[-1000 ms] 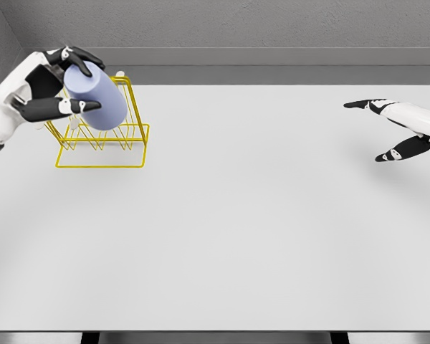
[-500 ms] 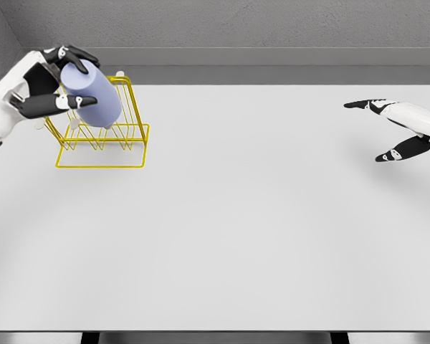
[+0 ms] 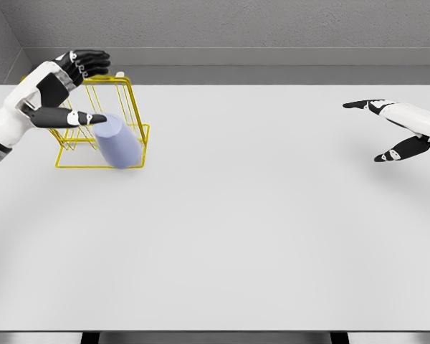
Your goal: Place the cup on the cup holder with both arms
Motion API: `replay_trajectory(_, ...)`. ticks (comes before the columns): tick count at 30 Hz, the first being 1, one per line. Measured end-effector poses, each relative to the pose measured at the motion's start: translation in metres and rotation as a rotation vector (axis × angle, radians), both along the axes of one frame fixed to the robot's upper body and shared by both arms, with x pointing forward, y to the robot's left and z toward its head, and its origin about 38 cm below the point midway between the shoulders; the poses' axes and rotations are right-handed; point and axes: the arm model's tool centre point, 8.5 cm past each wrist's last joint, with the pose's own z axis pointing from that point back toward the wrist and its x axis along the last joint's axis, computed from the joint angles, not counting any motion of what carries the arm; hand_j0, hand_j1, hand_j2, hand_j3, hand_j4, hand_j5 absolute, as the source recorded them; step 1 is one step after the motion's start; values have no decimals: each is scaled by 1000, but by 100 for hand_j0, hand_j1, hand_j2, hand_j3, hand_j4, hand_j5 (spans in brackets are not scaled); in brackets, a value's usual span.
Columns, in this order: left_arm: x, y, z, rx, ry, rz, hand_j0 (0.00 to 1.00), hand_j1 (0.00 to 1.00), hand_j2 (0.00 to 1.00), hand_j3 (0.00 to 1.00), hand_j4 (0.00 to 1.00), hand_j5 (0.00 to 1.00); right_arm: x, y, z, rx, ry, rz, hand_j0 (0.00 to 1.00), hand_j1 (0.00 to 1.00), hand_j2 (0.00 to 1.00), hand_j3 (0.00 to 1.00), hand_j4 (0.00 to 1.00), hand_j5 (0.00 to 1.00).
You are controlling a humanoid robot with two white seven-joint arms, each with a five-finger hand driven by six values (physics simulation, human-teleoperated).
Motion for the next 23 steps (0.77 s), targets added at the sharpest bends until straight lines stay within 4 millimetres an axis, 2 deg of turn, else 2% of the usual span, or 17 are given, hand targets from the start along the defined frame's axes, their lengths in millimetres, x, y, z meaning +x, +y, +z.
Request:
replay_trajectory(6, -7, -3, -2, 1, -5, -15, 100, 100, 100, 100, 100, 100, 0, 0, 0, 0, 0, 0, 100, 100, 100, 100, 100, 100)
replay_trajectory(8, -17, -2, -2, 16, -9, -27, 100, 100, 100, 100, 100, 100, 0, 0, 0, 0, 0, 0, 100, 100, 100, 100, 100, 100)
replay_trajectory(9, -26, 2, -9, 23, -1, -29, 100, 100, 100, 100, 100, 100, 0, 0, 0, 0, 0, 0, 100, 100, 100, 100, 100, 100)
replay_trajectory(12, -51, 15, -12, 36, -49, -26, 100, 100, 100, 100, 100, 100, 0, 0, 0, 0, 0, 0, 100, 100, 100, 100, 100, 100)
replay_trajectory(14, -65, 18, -5, 41, -103, -37, 100, 100, 100, 100, 100, 100, 0, 0, 0, 0, 0, 0, 100, 100, 100, 100, 100, 100)
replay_trajectory(17, -79, 11, 4, 41, -161, -71, 100, 100, 100, 100, 100, 100, 0, 0, 0, 0, 0, 0, 100, 100, 100, 100, 100, 100)
replay_trajectory(20, -84, 4, 15, 38, -206, -100, 100, 100, 100, 100, 100, 100, 0, 0, -1, 1, 1, -1, 100, 100, 100, 100, 100, 100)
replay_trajectory(23, -90, -4, 13, 33, -222, -127, 100, 100, 100, 100, 100, 100, 2, -4, -3, 4, 7, -17, 100, 100, 100, 100, 100, 100)
